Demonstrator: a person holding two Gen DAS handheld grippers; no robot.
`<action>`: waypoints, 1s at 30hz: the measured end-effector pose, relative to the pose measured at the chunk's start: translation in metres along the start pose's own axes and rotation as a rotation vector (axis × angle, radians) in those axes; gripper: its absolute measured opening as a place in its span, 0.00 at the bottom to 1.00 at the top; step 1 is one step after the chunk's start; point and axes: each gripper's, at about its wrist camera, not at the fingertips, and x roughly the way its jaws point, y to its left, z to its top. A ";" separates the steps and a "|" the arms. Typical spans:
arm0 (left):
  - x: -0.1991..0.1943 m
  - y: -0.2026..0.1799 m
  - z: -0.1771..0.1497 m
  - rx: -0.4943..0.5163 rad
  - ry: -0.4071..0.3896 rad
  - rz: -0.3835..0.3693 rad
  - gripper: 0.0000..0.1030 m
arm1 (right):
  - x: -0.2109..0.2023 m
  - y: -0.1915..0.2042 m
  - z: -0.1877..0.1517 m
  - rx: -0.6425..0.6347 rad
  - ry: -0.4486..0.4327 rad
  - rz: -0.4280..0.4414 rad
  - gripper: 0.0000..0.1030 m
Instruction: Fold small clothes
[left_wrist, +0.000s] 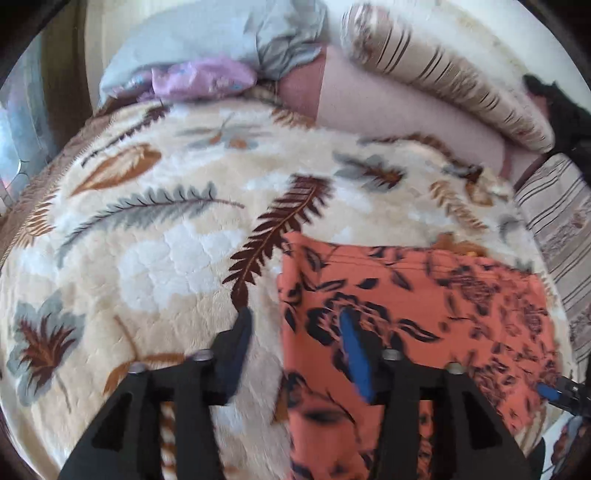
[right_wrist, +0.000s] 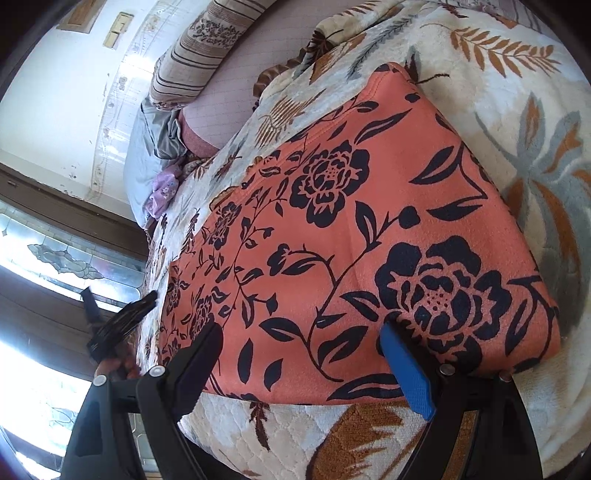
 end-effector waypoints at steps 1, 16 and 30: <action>-0.011 -0.001 -0.011 -0.002 -0.027 -0.013 0.72 | 0.000 0.000 0.000 0.003 0.000 -0.001 0.87; 0.001 -0.018 -0.068 0.024 0.200 0.149 0.63 | -0.040 -0.009 -0.012 0.080 -0.116 0.007 0.87; -0.046 -0.046 -0.073 0.065 0.122 0.181 0.60 | -0.058 -0.047 -0.016 0.237 -0.150 0.011 0.86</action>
